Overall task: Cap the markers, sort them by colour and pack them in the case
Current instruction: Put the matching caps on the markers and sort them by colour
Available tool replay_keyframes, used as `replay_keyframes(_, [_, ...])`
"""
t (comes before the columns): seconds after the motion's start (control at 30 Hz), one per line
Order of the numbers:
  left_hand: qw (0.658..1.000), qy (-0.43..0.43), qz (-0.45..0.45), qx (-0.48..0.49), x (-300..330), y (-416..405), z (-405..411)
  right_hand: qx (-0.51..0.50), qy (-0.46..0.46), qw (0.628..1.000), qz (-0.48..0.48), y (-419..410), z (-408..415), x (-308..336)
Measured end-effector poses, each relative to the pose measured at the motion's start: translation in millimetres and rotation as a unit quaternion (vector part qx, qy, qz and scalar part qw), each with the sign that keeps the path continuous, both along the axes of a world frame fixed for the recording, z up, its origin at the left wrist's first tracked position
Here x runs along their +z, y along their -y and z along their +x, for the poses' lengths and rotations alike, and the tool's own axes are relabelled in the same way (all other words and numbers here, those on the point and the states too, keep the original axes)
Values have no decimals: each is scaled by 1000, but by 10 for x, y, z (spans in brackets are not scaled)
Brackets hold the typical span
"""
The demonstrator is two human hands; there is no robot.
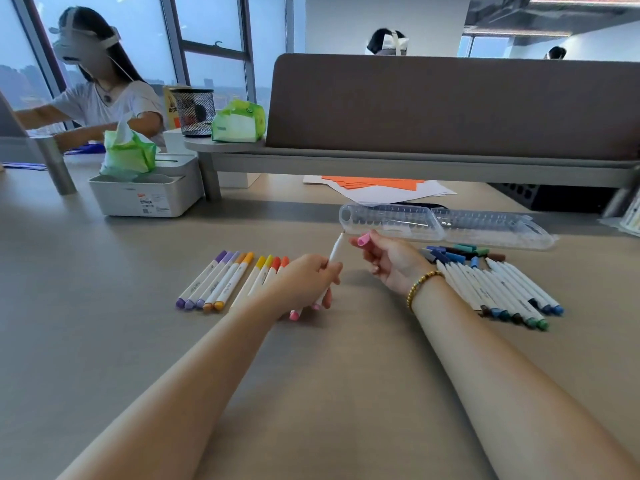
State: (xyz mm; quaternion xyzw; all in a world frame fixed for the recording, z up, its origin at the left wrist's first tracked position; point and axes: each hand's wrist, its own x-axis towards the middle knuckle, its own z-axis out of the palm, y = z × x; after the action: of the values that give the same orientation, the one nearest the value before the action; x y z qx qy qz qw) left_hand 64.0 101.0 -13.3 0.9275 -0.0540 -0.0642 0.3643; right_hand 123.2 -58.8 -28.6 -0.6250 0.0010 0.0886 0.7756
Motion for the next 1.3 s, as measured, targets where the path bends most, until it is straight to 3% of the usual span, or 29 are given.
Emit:
replay_keyframes(0.3, [997,-2,75,-19,-17,22,7,33,41,998,-38,-41,9,8])
replay_keyframes(0.53, [999,-7,46,-15,-16,-13,30,49,98,983,-148,-124,-62,-7])
replay_keyframes(0.63, [999,5,32,0,-37,8,44,8,154,964,-215,-146,-76,30])
replay_keyframes(0.87, [995,17,86,46,-79,54,107,-54,268,881,-387,-234,-53,6])
replay_keyframes(1.07, [994,-27,100,29,3,103,119,-4,245,876,-415,-201,-35,-63])
replay_keyframes(1.2, [976,65,201,53,-65,161,112,-40,247,866,-433,-214,-50,-125])
replay_keyframes(1.3, [961,31,272,45,-68,256,109,-72,243,855,-452,-122,-82,-160])
